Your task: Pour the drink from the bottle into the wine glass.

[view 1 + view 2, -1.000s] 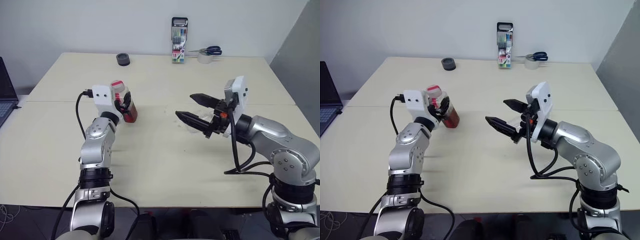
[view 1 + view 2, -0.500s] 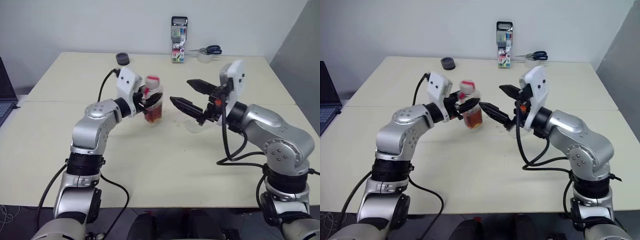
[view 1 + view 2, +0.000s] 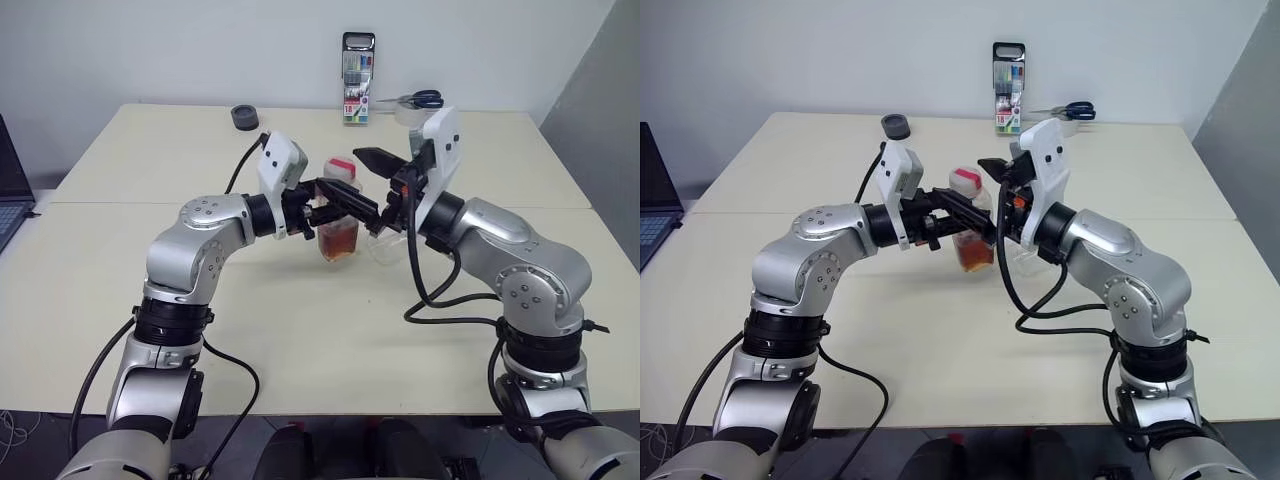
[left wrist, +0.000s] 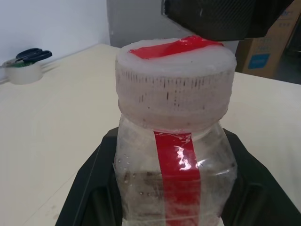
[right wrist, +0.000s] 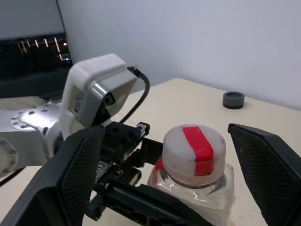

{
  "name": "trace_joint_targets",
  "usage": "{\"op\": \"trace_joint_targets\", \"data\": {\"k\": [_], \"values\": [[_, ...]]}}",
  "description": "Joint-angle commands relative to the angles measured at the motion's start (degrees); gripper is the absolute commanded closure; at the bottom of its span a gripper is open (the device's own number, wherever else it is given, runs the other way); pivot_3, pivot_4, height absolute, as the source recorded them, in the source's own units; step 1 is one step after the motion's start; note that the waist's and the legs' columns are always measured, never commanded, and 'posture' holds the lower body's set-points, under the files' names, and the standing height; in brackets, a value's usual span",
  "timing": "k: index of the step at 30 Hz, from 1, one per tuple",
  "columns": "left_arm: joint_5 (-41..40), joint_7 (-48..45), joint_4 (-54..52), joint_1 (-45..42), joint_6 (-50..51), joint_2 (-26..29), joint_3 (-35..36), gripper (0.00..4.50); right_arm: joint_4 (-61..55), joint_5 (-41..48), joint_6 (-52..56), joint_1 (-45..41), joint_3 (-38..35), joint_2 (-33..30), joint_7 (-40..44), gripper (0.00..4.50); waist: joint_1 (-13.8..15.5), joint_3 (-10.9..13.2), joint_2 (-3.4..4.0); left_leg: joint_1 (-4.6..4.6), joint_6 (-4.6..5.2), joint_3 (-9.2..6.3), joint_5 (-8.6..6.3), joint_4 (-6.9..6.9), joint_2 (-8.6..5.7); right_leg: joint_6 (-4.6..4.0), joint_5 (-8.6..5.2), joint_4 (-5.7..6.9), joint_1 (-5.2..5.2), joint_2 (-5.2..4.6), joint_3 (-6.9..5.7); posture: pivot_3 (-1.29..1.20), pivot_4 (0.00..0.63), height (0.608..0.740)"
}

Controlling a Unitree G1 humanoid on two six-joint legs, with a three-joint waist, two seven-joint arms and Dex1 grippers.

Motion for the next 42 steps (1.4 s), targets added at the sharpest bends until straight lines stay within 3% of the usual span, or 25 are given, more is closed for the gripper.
{"op": "trace_joint_targets", "data": {"k": [1,8,24,27,33,39,42], "values": [[-1.31,-0.75,-2.7,-1.34,-1.52,-0.13,0.66,2.43,-0.47,-2.85,-2.28,1.21,1.52,-0.22,-0.34,0.0,0.0,0.0,0.0,0.0,0.0,0.0,0.0,0.0,0.0,0.0,0.0,0.0,0.0,0.0,0.01,0.0,0.15,0.74],[-1.2,-1.48,-3.43,-0.84,-1.45,-0.04,0.13,2.43,2.24,-6.26,-5.64,1.34,1.57,1.88,-0.73,0.0,-0.04,0.0,0.0,0.0,0.0,0.02,0.0,-0.01,0.0,0.0,0.0,0.01,-0.03,0.01,0.02,0.0,0.15,0.74],[-1.83,-1.57,-4.68,-0.17,-0.31,-0.03,0.07,2.43,2.57,-4.99,-5.5,-0.56,-0.45,3.9,1.5,0.0,-0.03,0.0,0.01,-0.01,0.0,0.02,0.0,0.0,0.0,0.0,0.0,0.02,-0.04,0.0,0.03,0.0,0.15,0.74],[-1.85,-1.41,-4.76,-0.34,-0.19,-0.02,0.18,2.43,2.6,-5.25,-5.41,-0.23,0.15,3.69,2.21,0.63,-0.04,0.01,0.01,-0.01,0.0,0.02,0.0,0.0,0.0,0.0,0.0,0.02,-0.04,0.0,0.02,0.0,0.15,0.74],[-1.99,-1.24,-5.22,-0.04,-0.03,0.2,0.41,2.43,2.83,-5.7,-5.92,-0.15,0.24,3.72,2.65,2.64,-0.05,0.01,0.01,-0.01,0.0,0.02,0.0,0.0,0.0,0.0,0.0,0.02,-0.04,0.0,0.03,0.0,0.15,0.74],[-2.8,-2.3,-6.72,1.23,0.44,0.75,0.03,2.43,2.87,-5.15,-5.56,-1.02,-0.29,2.95,3.63,2.64,-0.06,0.01,0.01,-0.01,0.0,0.02,0.0,0.0,0.0,0.0,0.0,0.02,-0.05,0.0,0.03,0.0,0.15,0.74],[-7.46,-8.11,-12.26,3.72,1.92,3.1,-0.82,2.43,2.95,-0.57,-3.7,-3.36,-1.07,-2.6,13.1,2.64,-0.09,0.04,0.06,-0.01,0.0,0.03,0.0,-0.01,0.0,0.0,0.0,0.01,-0.06,0.0,0.04,0.0,0.15,0.74]]}}
